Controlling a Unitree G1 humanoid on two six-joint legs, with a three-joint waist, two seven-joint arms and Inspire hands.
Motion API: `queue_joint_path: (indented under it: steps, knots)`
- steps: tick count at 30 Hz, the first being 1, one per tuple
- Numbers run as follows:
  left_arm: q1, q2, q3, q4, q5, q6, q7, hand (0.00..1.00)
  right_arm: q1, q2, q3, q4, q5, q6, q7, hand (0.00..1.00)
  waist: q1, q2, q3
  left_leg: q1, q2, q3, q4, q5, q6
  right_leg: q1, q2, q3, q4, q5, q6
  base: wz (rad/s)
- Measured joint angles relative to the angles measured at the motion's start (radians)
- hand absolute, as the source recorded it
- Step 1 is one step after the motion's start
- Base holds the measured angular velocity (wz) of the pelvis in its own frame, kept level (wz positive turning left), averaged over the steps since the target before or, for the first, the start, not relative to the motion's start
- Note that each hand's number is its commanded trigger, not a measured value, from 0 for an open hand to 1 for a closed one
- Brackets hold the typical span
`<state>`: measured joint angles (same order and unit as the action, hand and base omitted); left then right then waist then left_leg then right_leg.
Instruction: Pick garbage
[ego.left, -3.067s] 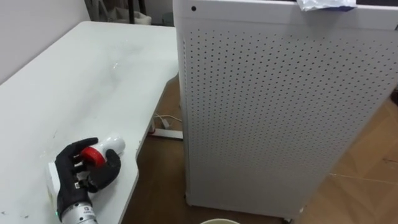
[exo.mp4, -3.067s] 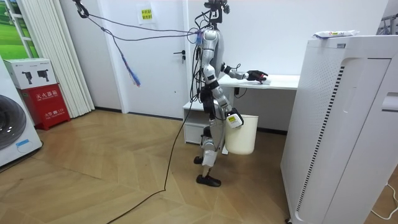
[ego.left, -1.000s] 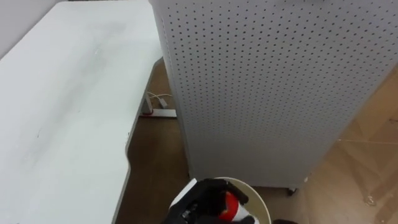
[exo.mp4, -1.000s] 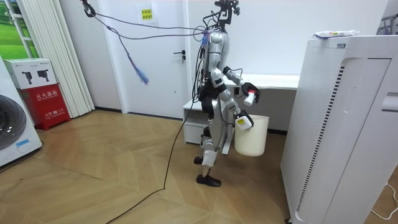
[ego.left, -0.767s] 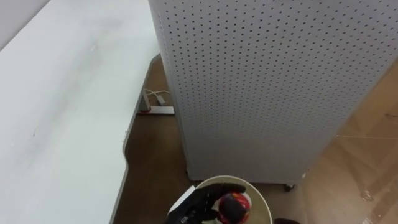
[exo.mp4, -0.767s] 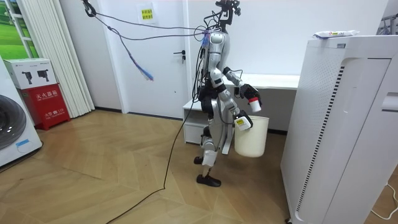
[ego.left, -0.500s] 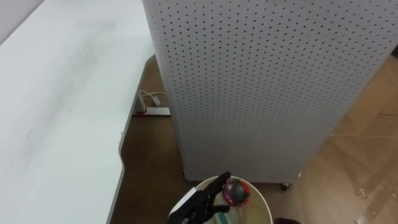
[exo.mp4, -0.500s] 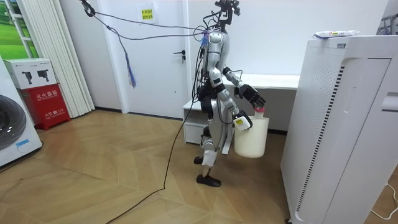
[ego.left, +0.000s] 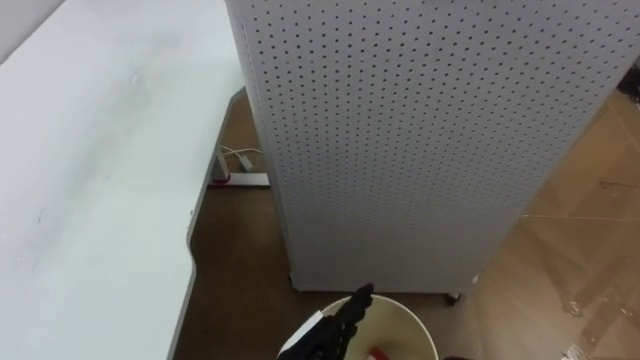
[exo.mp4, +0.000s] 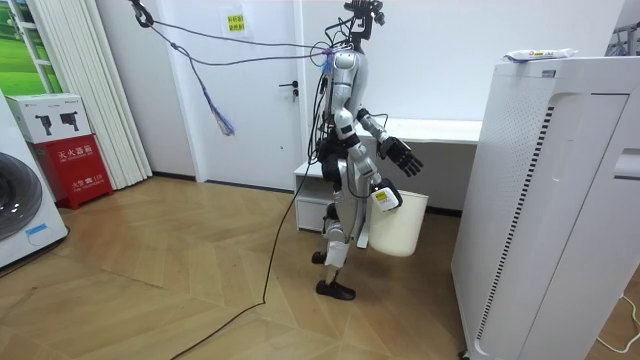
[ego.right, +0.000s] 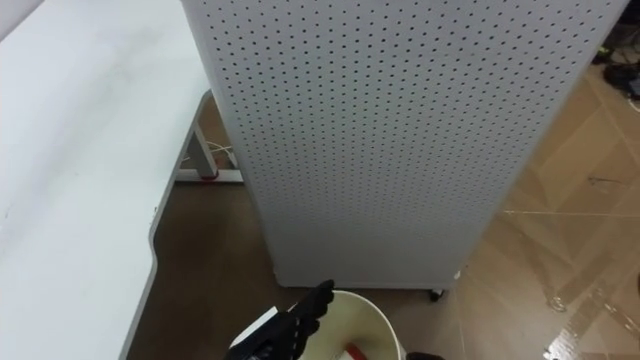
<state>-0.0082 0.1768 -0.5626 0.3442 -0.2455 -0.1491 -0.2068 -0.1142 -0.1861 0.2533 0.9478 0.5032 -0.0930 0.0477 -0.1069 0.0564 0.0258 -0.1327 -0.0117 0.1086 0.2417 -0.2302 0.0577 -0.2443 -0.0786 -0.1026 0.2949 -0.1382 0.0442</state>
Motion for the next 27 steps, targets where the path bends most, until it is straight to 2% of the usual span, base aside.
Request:
queue_joint_path:
  steps: [6, 10, 14, 19, 22, 27]
  knots:
    - [0.013, -0.001, -0.018, 0.020, -0.001, 0.001, -0.041, 0.00, 0.002, -0.001, -0.001, 0.001, 0.006, 0.000, 0.004, 1.00, -0.001, 0.001, -0.0004, 0.001, 0.000, 0.002, 0.000, 0.000, 0.000, 0.000, -0.001, -0.003, 0.000, 0.000, 0.000, 0.00]
    - [0.011, -0.001, -0.022, 0.046, -0.001, 0.017, -0.042, 0.00, 0.001, -0.001, -0.001, 0.001, 0.008, 0.000, 0.003, 1.00, -0.001, 0.002, -0.0010, 0.002, 0.000, 0.005, 0.000, 0.000, 0.000, 0.001, -0.001, 0.000, 0.000, 0.000, 0.000, -0.01]
    - [0.011, -0.001, -0.017, 0.023, 0.004, 0.020, -0.037, 0.00, 0.005, -0.004, -0.001, 0.001, 0.001, 0.000, 0.001, 1.00, -0.001, 0.005, -0.0029, 0.011, -0.001, 0.022, 0.000, 0.000, 0.000, 0.001, 0.000, 0.016, 0.001, 0.000, 0.000, -0.11]
    - [0.000, -0.009, 0.001, -0.036, 0.148, 0.019, 0.012, 0.00, 0.017, -0.008, -0.003, 0.000, 0.001, -0.001, -0.002, 1.00, -0.003, 0.007, -0.0043, 0.036, 0.000, 0.024, -0.007, 0.000, 0.000, 0.020, 0.003, 0.022, 0.003, 0.000, 0.000, -0.03]
    - [-0.003, -0.007, 0.027, -0.110, 0.215, 0.016, 0.056, 0.00, 0.029, -0.009, -0.004, -0.010, 0.002, -0.002, -0.002, 1.00, -0.005, 0.005, -0.0027, 0.054, 0.000, 0.026, -0.011, 0.000, 0.000, 0.036, 0.004, 0.024, 0.002, 0.000, 0.000, 0.00]
    - [-0.008, 0.007, 0.056, -0.206, 0.288, -0.014, 0.152, 0.00, 0.058, -0.009, -0.007, -0.043, 0.025, -0.004, -0.018, 1.00, -0.007, -0.010, 0.0027, 0.084, 0.000, 0.030, -0.016, 0.000, 0.000, 0.062, 0.006, 0.029, 0.000, 0.000, 0.000, -0.01]
